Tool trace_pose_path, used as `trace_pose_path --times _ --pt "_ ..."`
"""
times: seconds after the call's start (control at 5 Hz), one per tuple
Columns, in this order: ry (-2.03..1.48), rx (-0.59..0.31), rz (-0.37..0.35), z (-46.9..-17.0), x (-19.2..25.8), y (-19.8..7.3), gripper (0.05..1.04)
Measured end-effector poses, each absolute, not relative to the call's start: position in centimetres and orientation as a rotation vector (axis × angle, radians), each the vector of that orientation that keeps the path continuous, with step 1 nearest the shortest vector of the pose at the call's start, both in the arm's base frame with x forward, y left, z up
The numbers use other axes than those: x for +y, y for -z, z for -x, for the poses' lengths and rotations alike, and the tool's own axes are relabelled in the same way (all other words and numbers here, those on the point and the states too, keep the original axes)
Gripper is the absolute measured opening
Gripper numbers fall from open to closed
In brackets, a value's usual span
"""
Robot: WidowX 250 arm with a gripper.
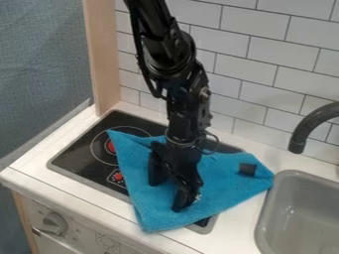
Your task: Unfold the cloth from top left to the bottom right
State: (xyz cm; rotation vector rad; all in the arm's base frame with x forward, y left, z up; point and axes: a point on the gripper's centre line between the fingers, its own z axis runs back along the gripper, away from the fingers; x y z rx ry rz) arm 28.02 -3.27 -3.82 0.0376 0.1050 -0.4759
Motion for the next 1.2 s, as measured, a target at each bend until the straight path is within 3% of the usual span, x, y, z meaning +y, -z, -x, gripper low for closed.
trace_pose_path --times 0.4,1.2 --pt "0.444 0.093 -0.016 -28.0 -2.6 2.6 1.0" --pt "0.415 -0.145 -0.013 -29.2 -1.2 -5.4 1.0"
